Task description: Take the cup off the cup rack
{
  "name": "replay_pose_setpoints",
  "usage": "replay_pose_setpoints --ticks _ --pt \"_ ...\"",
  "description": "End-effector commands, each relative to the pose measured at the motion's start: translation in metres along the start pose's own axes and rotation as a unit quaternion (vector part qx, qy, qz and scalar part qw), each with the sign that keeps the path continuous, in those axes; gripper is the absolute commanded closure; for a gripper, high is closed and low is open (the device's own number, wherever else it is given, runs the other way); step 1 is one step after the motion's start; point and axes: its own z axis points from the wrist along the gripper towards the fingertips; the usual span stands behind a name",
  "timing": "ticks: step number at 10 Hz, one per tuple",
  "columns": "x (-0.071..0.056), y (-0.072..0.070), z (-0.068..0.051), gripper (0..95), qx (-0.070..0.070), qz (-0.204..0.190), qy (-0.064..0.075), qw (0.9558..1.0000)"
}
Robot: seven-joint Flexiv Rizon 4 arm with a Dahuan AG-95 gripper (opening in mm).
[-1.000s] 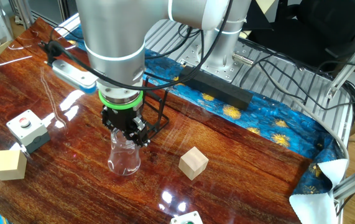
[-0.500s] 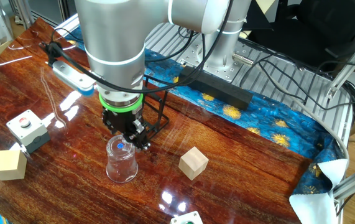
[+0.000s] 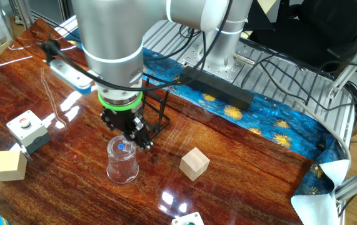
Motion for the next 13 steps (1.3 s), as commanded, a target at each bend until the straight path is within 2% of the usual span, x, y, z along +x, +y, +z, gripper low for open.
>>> replay_pose_setpoints --ticks 1,3,4,5,6,8,9,11,13 --pt "0.0 -0.003 -0.011 19.0 0.003 -0.011 0.011 0.9999" --pt "0.0 -0.006 -0.022 19.0 0.005 -0.019 0.029 0.9994" --pt "0.001 -0.009 -0.033 19.0 0.005 -0.028 0.037 0.9989" --pt "0.003 -0.011 -0.04 19.0 0.007 -0.035 0.04 0.9986" --pt "0.006 -0.017 -0.052 38.0 0.008 -0.039 0.044 0.9982" --pt "0.01 -0.022 -0.064 38.0 0.01 -0.044 0.043 0.9981" --pt "0.015 -0.026 -0.074 38.0 0.018 -0.052 0.043 0.9976" --pt "0.024 -0.032 -0.087 38.0 0.031 -0.05 0.051 0.9969" --pt "0.029 -0.035 -0.093 38.0 0.043 -0.047 0.058 0.9963"
